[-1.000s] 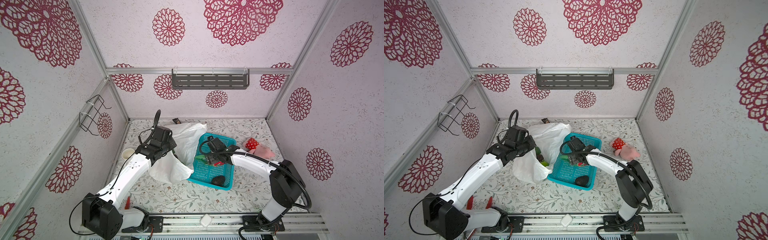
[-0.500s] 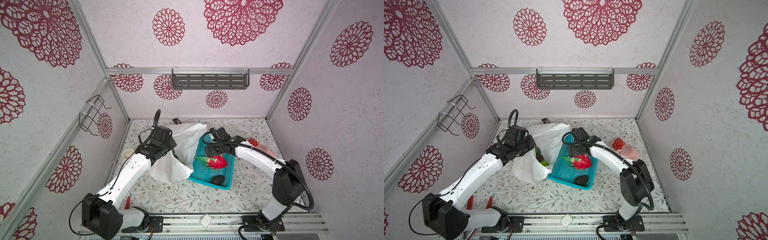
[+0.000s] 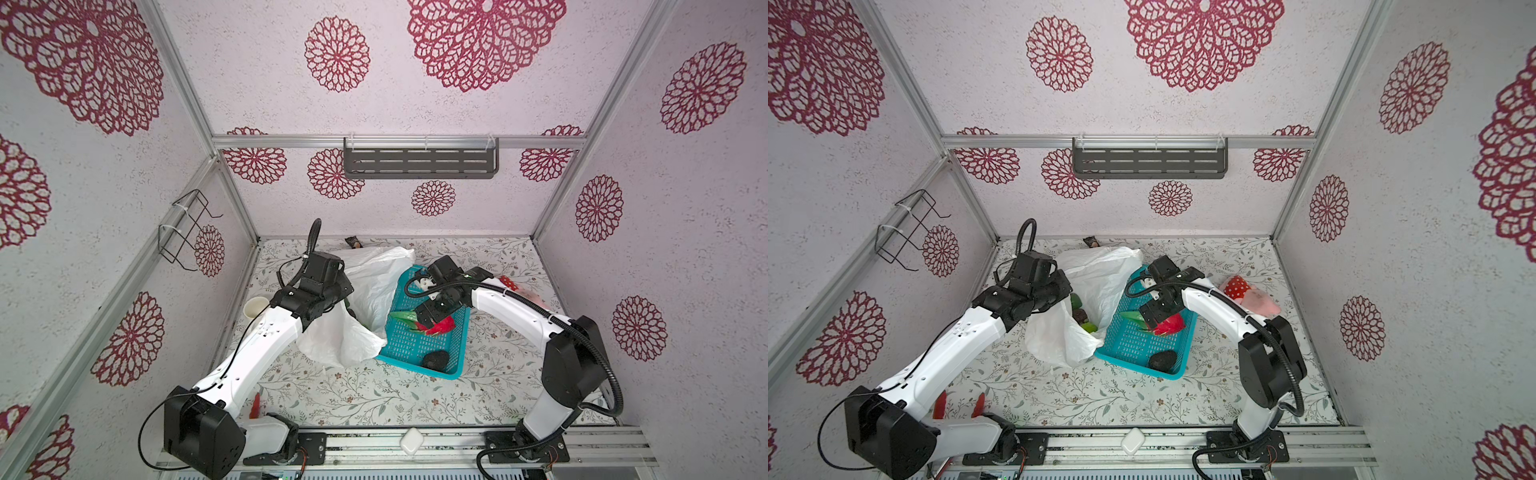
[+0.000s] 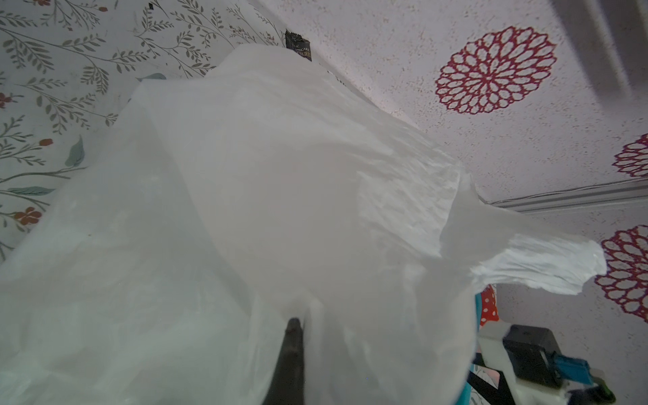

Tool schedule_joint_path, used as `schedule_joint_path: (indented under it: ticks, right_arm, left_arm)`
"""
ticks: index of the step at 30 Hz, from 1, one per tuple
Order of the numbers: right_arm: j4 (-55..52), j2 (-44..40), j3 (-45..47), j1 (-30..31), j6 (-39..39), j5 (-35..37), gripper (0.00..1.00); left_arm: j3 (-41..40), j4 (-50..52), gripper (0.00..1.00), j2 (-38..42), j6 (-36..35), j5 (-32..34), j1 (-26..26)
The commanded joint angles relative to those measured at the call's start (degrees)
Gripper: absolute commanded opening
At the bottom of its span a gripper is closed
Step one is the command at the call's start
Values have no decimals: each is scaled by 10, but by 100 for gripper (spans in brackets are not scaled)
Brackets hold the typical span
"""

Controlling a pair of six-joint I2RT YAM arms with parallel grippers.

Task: Place the fruits into the plastic bag
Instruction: Pick up the fruit from the bin.

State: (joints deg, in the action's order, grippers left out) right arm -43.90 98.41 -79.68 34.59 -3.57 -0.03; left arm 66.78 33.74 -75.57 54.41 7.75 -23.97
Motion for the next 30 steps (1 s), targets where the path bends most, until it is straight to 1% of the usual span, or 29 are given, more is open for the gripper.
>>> schedule_joint_path:
  ticks: [1, 12, 20, 30]
  right_arm:
    - [0, 14, 0, 0, -21, 29, 99]
    - [22, 61, 7, 8, 3, 14, 99]
    - [85, 96, 39, 10, 46, -36, 99]
    - [119, 129, 68, 9, 80, -33, 99]
  left_arm:
    - [5, -6, 0, 1, -1, 0, -2]
    - [5, -2, 0, 4, -10, 6, -3]
    - [9, -2, 0, 2, -15, 5, -2]
    - [11, 4, 0, 4, -17, 12, -1]
